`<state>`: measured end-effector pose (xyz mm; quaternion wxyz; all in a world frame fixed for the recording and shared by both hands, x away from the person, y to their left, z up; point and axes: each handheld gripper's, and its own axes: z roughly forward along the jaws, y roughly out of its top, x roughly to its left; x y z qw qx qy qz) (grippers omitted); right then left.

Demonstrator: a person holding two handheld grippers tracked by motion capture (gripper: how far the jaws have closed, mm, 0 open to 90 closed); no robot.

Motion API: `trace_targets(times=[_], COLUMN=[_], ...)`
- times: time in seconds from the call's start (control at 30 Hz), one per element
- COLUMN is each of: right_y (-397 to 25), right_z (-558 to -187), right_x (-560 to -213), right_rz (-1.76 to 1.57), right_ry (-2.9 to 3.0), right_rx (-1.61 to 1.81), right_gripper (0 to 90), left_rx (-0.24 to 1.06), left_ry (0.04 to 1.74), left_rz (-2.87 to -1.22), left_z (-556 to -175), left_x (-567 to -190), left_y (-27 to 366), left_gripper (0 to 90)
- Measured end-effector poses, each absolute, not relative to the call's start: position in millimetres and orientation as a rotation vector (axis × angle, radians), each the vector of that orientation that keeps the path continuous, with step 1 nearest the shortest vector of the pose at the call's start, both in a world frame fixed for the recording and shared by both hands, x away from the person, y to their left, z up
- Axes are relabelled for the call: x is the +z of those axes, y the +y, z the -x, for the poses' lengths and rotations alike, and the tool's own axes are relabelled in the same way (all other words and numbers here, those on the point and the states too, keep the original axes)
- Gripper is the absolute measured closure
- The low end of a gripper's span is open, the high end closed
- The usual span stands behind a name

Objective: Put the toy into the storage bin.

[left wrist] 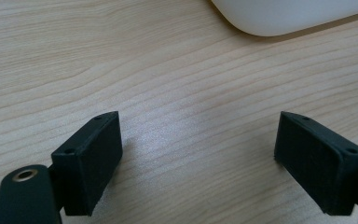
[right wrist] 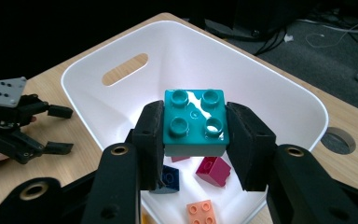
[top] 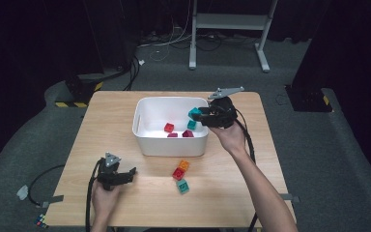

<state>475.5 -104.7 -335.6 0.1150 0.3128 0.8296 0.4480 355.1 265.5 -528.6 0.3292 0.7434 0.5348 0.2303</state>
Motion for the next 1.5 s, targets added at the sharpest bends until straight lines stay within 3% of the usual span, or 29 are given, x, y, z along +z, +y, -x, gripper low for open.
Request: trace_targets(times=[0.43,0.67,1.5], right_y=[-89.5,-85.6,-114.3], right_z=[-494.7,-496.9,-448.6], right_x=[-347.0,-351.2,-357.5], right_rz=[-0.96,-0.967,-0.903], right_ry=[2.435,2.432,2.393], right_rx=[1.222,1.196,1.339], right_gripper=[58.1,51.1,46.8], left_rx=[0.603,0.603,0.602], left_ry=[1.4,1.4,1.4], left_rz=[-1.943,-1.943,-1.946], left_z=[-355.1,-355.0,-355.0], left_x=[-528.6,-528.6,-528.5], left_y=[265.4,265.5,265.4], left_gripper=[15.1,15.1,15.0])
